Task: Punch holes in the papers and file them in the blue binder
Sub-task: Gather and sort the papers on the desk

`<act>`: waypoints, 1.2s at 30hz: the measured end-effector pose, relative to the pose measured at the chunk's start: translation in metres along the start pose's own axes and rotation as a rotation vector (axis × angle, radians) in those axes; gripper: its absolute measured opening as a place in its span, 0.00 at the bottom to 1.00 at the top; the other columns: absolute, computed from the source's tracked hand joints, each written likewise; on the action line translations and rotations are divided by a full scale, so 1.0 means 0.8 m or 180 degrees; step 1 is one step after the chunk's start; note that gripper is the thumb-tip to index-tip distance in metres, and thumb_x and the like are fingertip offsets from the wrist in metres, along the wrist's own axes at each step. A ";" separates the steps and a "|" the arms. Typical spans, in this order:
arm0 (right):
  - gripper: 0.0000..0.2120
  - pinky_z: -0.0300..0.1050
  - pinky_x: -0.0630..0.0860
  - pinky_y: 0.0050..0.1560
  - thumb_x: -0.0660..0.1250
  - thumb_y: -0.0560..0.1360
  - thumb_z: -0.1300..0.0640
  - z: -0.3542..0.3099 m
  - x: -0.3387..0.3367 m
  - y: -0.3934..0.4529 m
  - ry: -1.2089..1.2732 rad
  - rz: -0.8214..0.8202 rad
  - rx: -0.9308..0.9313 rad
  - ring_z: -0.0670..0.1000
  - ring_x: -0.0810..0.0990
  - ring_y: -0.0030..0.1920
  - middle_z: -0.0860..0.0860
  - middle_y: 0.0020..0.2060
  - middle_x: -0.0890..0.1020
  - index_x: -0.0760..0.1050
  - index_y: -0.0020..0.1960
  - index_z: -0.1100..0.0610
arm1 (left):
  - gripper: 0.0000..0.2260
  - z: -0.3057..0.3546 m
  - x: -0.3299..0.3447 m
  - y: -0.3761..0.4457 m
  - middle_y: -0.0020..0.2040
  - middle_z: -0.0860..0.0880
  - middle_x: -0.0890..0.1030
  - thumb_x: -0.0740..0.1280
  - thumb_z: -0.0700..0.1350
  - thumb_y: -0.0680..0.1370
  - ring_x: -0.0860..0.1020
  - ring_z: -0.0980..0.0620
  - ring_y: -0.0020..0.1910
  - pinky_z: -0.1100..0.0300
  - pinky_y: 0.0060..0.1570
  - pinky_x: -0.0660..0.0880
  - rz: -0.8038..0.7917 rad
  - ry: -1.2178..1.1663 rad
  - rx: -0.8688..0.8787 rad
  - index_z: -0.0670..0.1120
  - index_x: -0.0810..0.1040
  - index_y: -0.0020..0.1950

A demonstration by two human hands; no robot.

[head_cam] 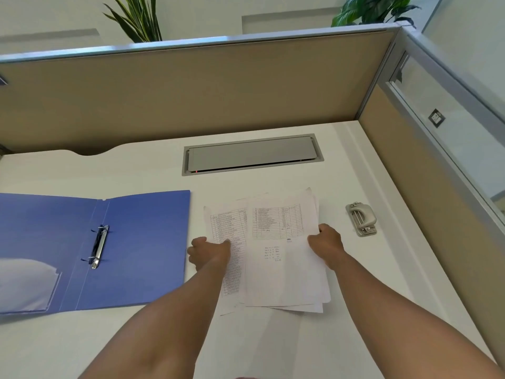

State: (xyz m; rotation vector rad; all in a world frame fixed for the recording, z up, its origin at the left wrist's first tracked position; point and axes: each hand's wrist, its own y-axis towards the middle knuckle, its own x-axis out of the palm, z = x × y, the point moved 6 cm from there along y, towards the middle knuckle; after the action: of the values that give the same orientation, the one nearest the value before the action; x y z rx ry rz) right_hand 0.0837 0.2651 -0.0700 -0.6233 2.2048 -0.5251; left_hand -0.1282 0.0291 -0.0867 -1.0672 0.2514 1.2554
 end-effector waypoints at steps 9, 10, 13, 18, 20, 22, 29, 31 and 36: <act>0.12 0.42 0.70 0.37 0.60 0.72 0.63 -0.002 0.002 0.004 -0.0085 0.0000 0.0010 0.54 0.73 0.39 0.57 0.47 0.80 0.74 0.54 0.64 | 0.49 -0.001 0.002 -0.010 0.72 0.39 0.61 0.80 0.58 0.65 0.63 0.42 0.70 0.49 0.59 0.73 -0.0066 0.1062 -0.0160 0.38 0.58 0.74; 0.13 0.42 0.70 0.37 0.61 0.72 0.63 -0.003 0.003 0.005 -0.0085 -0.0006 -0.0003 0.54 0.73 0.39 0.56 0.46 0.79 0.74 0.54 0.64 | 0.49 0.000 0.002 -0.011 0.71 0.39 0.61 0.80 0.57 0.65 0.65 0.42 0.70 0.49 0.59 0.73 -0.0093 0.1029 -0.0150 0.37 0.57 0.74; 0.13 0.43 0.70 0.37 0.62 0.72 0.62 -0.004 0.004 0.005 -0.0096 -0.0010 -0.0027 0.53 0.73 0.40 0.58 0.50 0.80 0.74 0.55 0.65 | 0.48 -0.001 0.003 -0.004 0.70 0.38 0.64 0.81 0.54 0.65 0.69 0.42 0.67 0.49 0.56 0.75 -0.0153 0.0903 -0.0144 0.37 0.58 0.73; 0.12 0.42 0.70 0.36 0.63 0.73 0.60 -0.002 0.006 0.003 -0.0071 -0.0015 -0.0057 0.53 0.73 0.39 0.56 0.45 0.79 0.73 0.54 0.65 | 0.26 -0.011 0.005 0.009 0.56 0.44 0.80 0.75 0.49 0.66 0.79 0.42 0.53 0.46 0.54 0.79 -0.0321 0.0654 -0.0042 0.43 0.71 0.60; 0.09 0.42 0.69 0.34 0.62 0.73 0.61 -0.004 0.002 0.002 -0.0111 0.0013 -0.0112 0.54 0.72 0.38 0.54 0.42 0.77 0.73 0.52 0.64 | 0.18 -0.006 0.003 0.006 0.58 0.45 0.81 0.68 0.47 0.73 0.80 0.42 0.53 0.50 0.53 0.79 -0.0378 0.0524 0.0180 0.43 0.74 0.62; 0.06 0.40 0.68 0.32 0.60 0.74 0.62 -0.005 -0.003 0.001 -0.0136 0.0048 -0.0162 0.53 0.72 0.37 0.52 0.40 0.76 0.72 0.50 0.59 | 0.16 0.006 -0.003 0.001 0.62 0.45 0.79 0.62 0.47 0.80 0.78 0.42 0.58 0.51 0.55 0.77 -0.0356 0.0461 0.0470 0.42 0.72 0.67; 0.07 0.40 0.70 0.34 0.60 0.73 0.63 -0.007 -0.020 0.001 0.0118 0.0360 -0.0147 0.56 0.75 0.39 0.54 0.45 0.80 0.75 0.48 0.57 | 0.13 0.069 -0.043 0.015 0.54 0.44 0.79 0.54 0.48 0.84 0.76 0.45 0.47 0.54 0.46 0.73 0.0029 0.0416 0.1405 0.44 0.73 0.61; 0.05 0.41 0.69 0.33 0.59 0.73 0.64 -0.008 -0.023 -0.001 0.0228 0.0404 -0.0127 0.54 0.73 0.37 0.52 0.42 0.79 0.72 0.42 0.56 | 0.13 0.089 -0.062 0.023 0.54 0.44 0.78 0.53 0.48 0.84 0.76 0.44 0.48 0.53 0.47 0.72 0.0190 0.0305 0.1496 0.43 0.73 0.61; 0.08 0.41 0.72 0.36 0.59 0.72 0.64 -0.013 -0.025 -0.005 0.0607 0.0406 -0.0061 0.55 0.77 0.41 0.52 0.44 0.81 0.76 0.46 0.57 | 0.11 0.127 -0.116 0.048 0.48 0.45 0.76 0.52 0.47 0.84 0.75 0.42 0.47 0.50 0.46 0.73 0.0618 -0.0068 0.1434 0.43 0.71 0.55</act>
State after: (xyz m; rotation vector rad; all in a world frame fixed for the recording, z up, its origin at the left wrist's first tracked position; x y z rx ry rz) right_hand 0.0886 0.2755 -0.0505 -0.4544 2.4128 -0.5155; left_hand -0.2320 0.0440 0.0096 -0.6516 0.6025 1.3016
